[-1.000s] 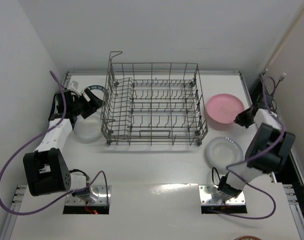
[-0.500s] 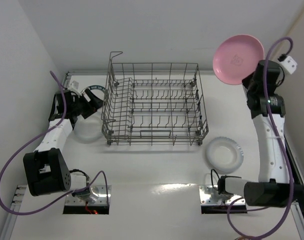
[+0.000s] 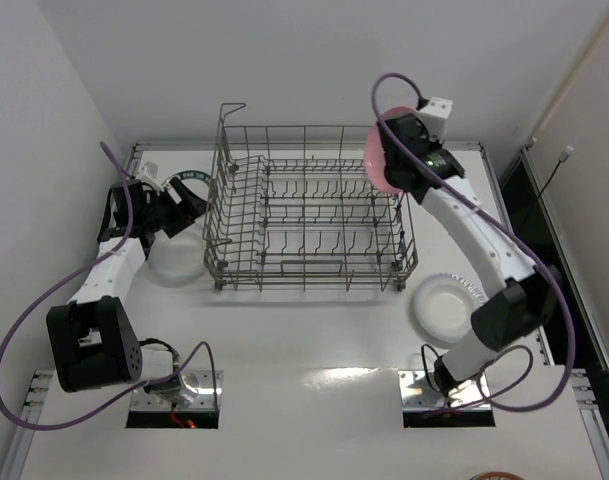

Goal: Load the plates into the dish rack

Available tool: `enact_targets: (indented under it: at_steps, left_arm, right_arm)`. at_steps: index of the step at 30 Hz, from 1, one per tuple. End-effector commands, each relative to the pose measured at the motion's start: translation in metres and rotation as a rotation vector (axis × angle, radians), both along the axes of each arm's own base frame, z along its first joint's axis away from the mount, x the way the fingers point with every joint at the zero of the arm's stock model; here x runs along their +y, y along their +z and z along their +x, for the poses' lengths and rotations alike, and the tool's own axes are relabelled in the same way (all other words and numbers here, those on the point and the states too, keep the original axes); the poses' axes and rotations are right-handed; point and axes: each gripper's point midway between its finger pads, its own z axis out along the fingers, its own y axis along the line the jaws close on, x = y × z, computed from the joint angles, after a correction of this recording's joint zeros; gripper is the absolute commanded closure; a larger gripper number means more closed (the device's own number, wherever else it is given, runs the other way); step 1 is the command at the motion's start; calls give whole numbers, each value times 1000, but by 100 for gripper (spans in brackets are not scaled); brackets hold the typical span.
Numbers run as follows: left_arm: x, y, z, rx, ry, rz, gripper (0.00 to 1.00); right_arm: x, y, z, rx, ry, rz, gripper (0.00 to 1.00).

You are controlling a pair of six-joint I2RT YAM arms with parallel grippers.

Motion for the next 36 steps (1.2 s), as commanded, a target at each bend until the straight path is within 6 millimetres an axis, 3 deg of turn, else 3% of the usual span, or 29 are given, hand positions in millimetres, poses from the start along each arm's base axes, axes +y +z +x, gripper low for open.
enact_targets:
  at_steps: [1, 2, 3, 4, 12, 22, 30, 36]
  left_arm:
    - [-12, 12, 1, -44, -55, -30, 28]
    - [-12, 10, 0, -36, -55, -32, 28]
    - [-12, 10, 0, -35, -55, -32, 28]
    - [-12, 10, 0, -35, -55, -32, 28]
    - [-14, 8, 0, -27, -63, -38, 28]
    - [-15, 8, -1, -28, -70, -43, 28]
    - [-15, 8, -1, -28, -70, -43, 28]
    - [-16, 9, -2, -29, -78, -48, 28]
  right_arm:
    - [-2, 23, -3, -4, -136, -202, 100]
    - [3, 32, 1, -22, -153, -209, 100]
    - [14, 17, 7, 21, -147, -255, 100]
    - [15, 18, 7, 27, -167, -289, 100]
    - [14, 15, -25, 104, -154, -342, 100]
    - [20, -26, -58, 224, -67, -372, 100]
    - [46, -55, -64, 308, -40, -487, 100]
    - [60, -71, -68, 344, 0, -473, 97]
